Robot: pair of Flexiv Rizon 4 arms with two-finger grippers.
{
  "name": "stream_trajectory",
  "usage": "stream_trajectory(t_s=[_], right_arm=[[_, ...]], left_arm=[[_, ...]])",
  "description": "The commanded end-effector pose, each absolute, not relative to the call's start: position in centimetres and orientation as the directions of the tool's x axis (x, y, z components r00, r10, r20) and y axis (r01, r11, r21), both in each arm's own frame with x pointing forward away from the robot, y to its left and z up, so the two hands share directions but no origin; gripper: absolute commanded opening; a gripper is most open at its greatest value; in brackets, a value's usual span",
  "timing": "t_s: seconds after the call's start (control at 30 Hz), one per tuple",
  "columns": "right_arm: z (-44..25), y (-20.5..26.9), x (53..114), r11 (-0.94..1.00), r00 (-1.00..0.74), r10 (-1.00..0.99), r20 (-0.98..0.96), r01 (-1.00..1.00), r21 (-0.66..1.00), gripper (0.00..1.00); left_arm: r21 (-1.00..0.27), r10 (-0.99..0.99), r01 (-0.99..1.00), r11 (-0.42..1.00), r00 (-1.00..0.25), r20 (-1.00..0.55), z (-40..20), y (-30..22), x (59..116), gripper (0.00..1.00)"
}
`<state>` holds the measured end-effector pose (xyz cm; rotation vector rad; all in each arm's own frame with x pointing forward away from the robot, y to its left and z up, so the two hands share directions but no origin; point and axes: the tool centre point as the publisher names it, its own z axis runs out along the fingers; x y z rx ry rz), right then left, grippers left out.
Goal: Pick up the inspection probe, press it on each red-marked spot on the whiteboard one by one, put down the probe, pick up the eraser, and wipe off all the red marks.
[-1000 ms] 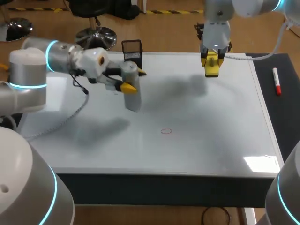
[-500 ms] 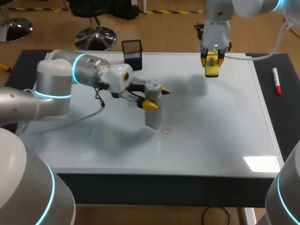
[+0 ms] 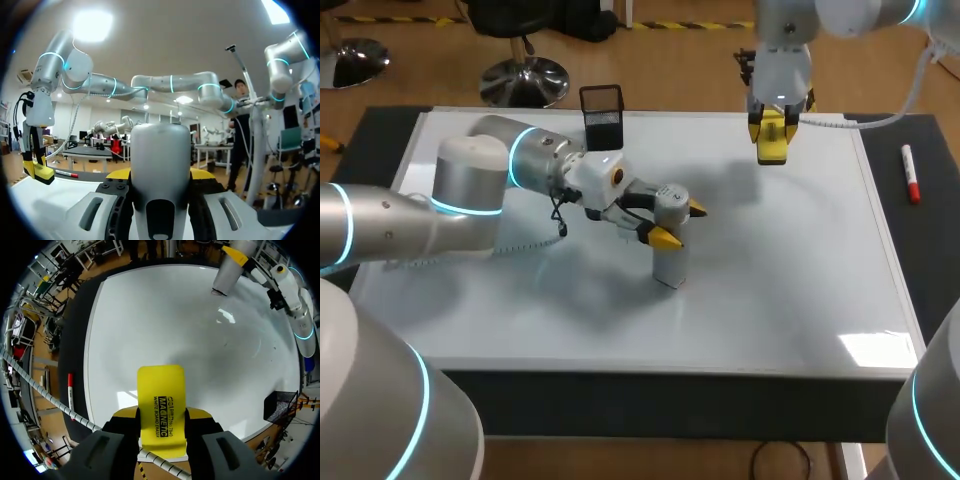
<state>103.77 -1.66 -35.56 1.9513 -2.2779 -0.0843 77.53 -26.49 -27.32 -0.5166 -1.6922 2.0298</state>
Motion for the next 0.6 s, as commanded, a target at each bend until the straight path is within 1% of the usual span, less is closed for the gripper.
stream_trajectory(t_s=[0.03,0.3,0.6], right_arm=[[-35.5,-1.7,103.9,0.155,-0.146,-0.987,0.074,-0.979,0.134,0.0],[-35.5,-1.7,103.9,0.155,-0.146,-0.987,0.074,-0.979,0.134,0.0],[-35.5,-1.7,103.9,0.155,-0.146,-0.987,0.074,-0.979,0.134,0.0]], left_arm=[[-0.983,0.565,-0.103,-0.15,-0.825,0.0,-27.5,-26.9,77.7,0.0],[-0.99,0.572,-0.096,-0.107,-0.82,0.018,-28.4,-27.4,77.2,0.0],[-0.992,0.573,-0.09,-0.091,-0.819,0.022,-29.2,-27.3,77.4,0.0]])
